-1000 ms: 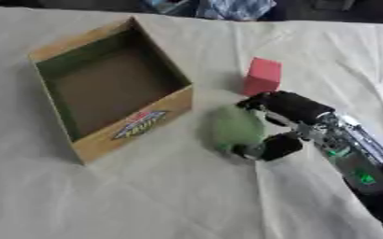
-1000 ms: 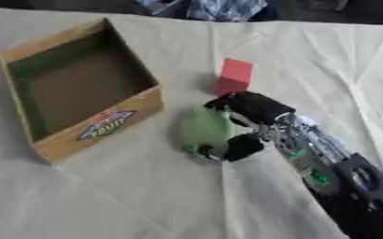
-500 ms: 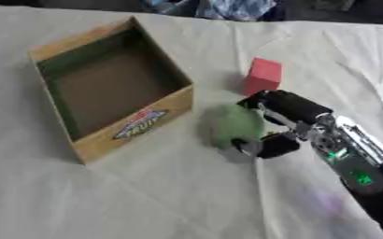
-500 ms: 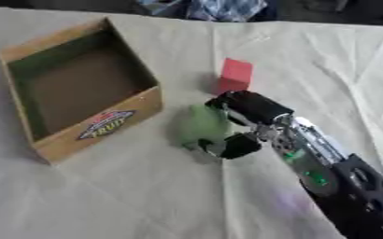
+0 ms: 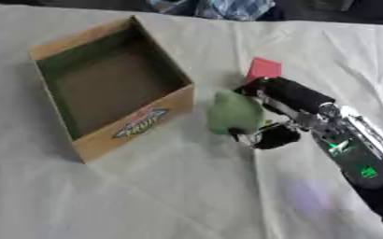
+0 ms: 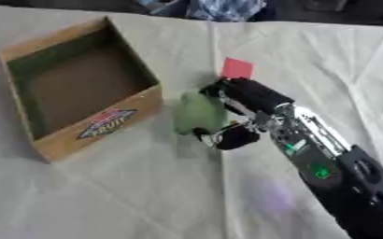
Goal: Pick up objects on the table and place them in the box.
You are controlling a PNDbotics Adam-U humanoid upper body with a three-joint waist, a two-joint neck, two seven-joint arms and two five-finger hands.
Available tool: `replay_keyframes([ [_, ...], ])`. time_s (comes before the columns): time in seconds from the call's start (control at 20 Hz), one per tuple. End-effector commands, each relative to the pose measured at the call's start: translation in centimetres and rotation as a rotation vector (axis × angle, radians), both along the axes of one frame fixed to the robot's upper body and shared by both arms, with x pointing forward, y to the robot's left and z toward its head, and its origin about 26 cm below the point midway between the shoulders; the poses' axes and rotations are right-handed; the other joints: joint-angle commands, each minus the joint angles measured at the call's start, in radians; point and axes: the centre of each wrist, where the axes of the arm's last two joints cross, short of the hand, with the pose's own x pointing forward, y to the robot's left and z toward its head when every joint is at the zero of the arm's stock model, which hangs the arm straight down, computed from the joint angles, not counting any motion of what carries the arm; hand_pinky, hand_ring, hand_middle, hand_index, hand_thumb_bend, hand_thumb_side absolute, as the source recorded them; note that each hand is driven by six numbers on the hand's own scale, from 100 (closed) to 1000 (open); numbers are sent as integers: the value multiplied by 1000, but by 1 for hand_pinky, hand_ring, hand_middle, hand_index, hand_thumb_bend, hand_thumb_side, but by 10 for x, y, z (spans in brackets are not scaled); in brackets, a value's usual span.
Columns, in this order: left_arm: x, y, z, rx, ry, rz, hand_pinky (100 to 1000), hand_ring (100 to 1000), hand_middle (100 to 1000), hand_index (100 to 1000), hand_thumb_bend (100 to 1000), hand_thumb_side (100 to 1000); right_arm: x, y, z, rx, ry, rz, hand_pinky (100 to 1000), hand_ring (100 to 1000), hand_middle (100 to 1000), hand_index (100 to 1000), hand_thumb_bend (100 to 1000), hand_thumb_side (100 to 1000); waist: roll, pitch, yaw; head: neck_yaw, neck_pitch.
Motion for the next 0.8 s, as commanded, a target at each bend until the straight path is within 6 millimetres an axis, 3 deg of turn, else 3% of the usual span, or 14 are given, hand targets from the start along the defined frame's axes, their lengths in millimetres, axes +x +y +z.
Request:
replay_keyframes([
  [0.05,-2,1,7,19,-21,-5,626,794,1000,723,334,1000,-4,1,26,3,-58,26,789,714,520,814,218,429,4,-21,0,1,5],
  [0.5,-2,0,6,19,-18,-11,627,794,1000,723,332,1000,2,25,69,37,-114,130,785,704,512,809,180,413,13,-17,6,-4,8],
  [0.55,-2,0,6,19,-18,-12,627,794,1000,723,332,1000,3,29,72,39,-118,143,784,702,512,809,159,475,15,-16,7,-4,8],
  [0.6,-2,0,6,18,-19,-13,627,795,1000,723,331,1000,4,33,76,43,-123,156,784,702,511,809,174,405,17,-15,8,-3,7],
  [0.8,-1,-1,6,15,-19,-17,628,795,1000,724,330,1000,11,51,86,59,-128,195,781,698,507,808,161,401,22,-13,10,2,6],
])
